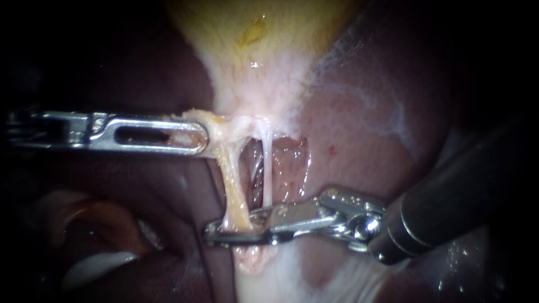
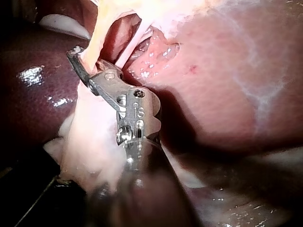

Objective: Going back first clip left tube

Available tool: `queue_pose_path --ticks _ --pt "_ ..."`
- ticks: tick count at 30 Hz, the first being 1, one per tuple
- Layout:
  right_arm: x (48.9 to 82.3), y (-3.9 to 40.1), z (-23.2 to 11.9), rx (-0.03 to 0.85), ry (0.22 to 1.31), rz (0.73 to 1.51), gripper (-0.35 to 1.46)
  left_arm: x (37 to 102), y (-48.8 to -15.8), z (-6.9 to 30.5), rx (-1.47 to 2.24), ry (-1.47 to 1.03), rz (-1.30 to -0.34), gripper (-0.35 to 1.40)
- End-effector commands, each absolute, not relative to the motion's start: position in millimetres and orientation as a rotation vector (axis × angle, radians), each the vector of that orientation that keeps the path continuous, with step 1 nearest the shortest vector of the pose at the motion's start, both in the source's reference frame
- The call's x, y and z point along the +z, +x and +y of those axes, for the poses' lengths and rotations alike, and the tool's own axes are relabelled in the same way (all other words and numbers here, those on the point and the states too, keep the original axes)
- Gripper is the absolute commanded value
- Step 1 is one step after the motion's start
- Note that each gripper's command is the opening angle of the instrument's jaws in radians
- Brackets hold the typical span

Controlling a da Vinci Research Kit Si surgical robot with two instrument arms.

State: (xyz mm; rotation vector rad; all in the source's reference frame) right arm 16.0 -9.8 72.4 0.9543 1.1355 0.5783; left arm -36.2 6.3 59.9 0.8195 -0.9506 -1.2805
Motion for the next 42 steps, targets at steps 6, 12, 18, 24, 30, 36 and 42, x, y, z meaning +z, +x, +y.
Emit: queue_pose_path --ticks 6,12,18,24,30,36,42 --pt "72.5 16.0 -9.8 0.577 0.957 1.135 -0.35 59.9 -36.2 6.2 -1.281 0.819 -0.951 -0.35" --pt "72.6 16.3 -9.4 0.47 0.823 1.231 0.39 59.9 -36.2 6.2 -1.28 0.819 -0.951 -0.35" --pt "72.8 16.6 -9.1 0.437 0.69 1.266 0.5 60.0 -36.2 6.1 -1.28 0.818 -0.951 -0.35" --pt "73.2 15.5 -8.9 0.379 0.645 1.284 0.5 59.9 -36.2 6.0 -1.28 0.818 -0.951 -0.35" --pt "72.1 12.3 -7.6 0.3 0.592 1.311 0.5 59.9 -36.0 6.0 -1.279 0.819 -0.951 -0.35" --pt "69.0 7.5 -4.6 0.228 0.53 1.339 0.5 59.9 -36.0 5.9 -1.279 0.818 -0.951 -0.35" --pt "66.6 3.6 -2.1 0.175 0.465 1.354 0.5 59.9 -36.0 5.9 -1.279 0.818 -0.951 -0.35"
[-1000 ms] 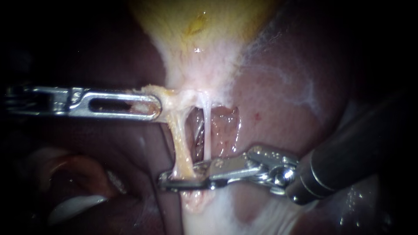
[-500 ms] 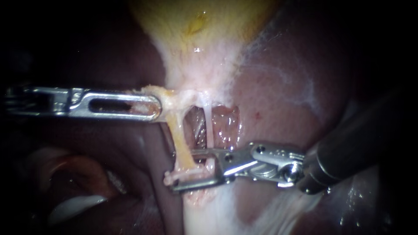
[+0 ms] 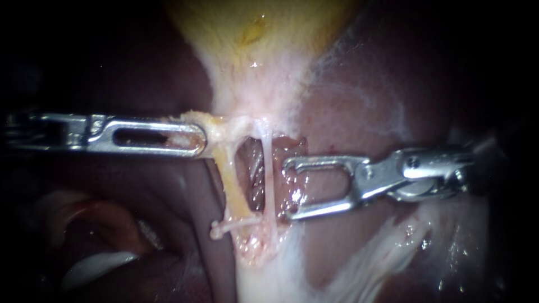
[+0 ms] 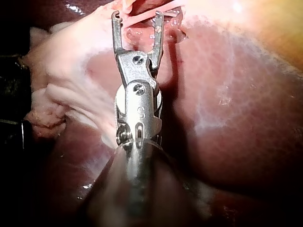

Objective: Going back first clip left tube

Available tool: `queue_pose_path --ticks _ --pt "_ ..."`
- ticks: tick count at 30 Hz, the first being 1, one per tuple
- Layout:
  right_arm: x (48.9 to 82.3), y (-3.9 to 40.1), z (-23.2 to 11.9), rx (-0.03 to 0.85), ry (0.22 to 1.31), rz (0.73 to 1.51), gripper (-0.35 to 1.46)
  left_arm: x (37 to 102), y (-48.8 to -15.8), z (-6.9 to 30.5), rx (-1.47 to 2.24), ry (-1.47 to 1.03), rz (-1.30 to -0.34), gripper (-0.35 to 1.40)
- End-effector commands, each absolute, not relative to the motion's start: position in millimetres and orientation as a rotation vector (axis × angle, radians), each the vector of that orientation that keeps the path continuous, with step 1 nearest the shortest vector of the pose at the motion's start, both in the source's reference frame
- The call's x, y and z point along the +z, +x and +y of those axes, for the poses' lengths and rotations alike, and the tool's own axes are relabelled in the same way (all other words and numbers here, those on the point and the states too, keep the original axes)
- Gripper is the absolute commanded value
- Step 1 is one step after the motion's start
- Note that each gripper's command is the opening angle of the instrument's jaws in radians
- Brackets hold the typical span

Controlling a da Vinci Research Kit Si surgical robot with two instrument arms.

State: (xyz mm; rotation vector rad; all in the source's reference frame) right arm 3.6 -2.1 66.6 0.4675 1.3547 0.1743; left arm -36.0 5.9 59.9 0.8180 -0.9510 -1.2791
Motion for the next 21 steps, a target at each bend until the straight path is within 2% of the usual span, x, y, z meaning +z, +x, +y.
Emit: queue_pose_path --ticks 1,6,12,21 --pt "66.3 3.0 -1.8 0.173 0.462 1.355 0.5 59.9 -36.0 5.9 -1.279 0.818 -0.951 -0.35" --pt "65.5 1.1 -1.0 0.179 0.437 1.348 0.5 60.0 -36.0 5.9 -1.279 0.818 -0.951 -0.35" --pt "65.5 0.8 -1.1 0.172 0.439 1.351 0.5 60.2 -36.1 5.9 -1.278 0.817 -0.952 -0.35" --pt "65.4 0.5 -1.2 0.17 0.441 1.352 0.5 62.8 -38.5 5.1 -1.281 0.798 -0.958 -0.35"
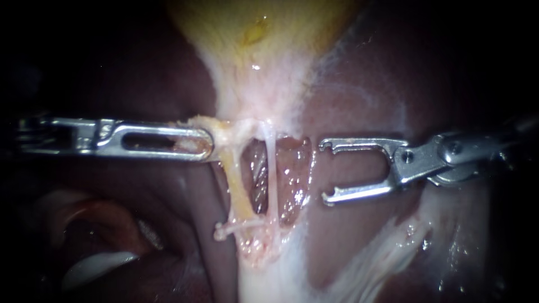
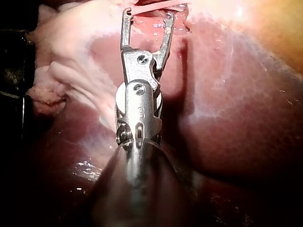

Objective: Going back first clip left tube

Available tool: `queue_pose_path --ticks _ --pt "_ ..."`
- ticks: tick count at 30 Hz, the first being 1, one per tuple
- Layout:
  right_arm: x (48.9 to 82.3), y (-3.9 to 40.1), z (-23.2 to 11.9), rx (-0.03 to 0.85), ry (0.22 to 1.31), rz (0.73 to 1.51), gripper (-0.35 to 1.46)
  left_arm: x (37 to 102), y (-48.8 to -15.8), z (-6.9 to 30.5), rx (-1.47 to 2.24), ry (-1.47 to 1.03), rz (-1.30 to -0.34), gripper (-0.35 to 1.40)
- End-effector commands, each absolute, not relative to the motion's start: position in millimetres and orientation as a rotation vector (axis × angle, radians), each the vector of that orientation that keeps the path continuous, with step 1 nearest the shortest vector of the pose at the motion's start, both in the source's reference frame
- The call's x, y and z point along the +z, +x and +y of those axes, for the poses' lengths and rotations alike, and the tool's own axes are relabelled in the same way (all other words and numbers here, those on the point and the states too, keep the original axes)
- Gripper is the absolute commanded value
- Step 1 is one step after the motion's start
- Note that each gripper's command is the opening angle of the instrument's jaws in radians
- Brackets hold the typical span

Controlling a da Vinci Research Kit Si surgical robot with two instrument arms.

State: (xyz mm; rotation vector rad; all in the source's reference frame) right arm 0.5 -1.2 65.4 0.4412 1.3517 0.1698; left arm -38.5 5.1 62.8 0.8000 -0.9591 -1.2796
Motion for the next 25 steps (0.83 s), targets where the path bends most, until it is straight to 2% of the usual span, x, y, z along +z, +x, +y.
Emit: queue_pose_path --ticks 1,11,25 --pt "65.3 0.4 -1.2 0.17 0.441 1.352 0.5 63.1 -38.7 5.1 -1.279 0.799 -0.959 -0.35" --pt "65.3 0.1 -1.3 0.168 0.442 1.352 0.5 65.6 -41.0 5.9 -1.272 0.8 -0.955 -0.35" --pt "65.1 0.1 -1.4 0.168 0.443 1.353 0.5 67.2 -41.6 5.7 -1.263 0.798 -0.945 -0.35"
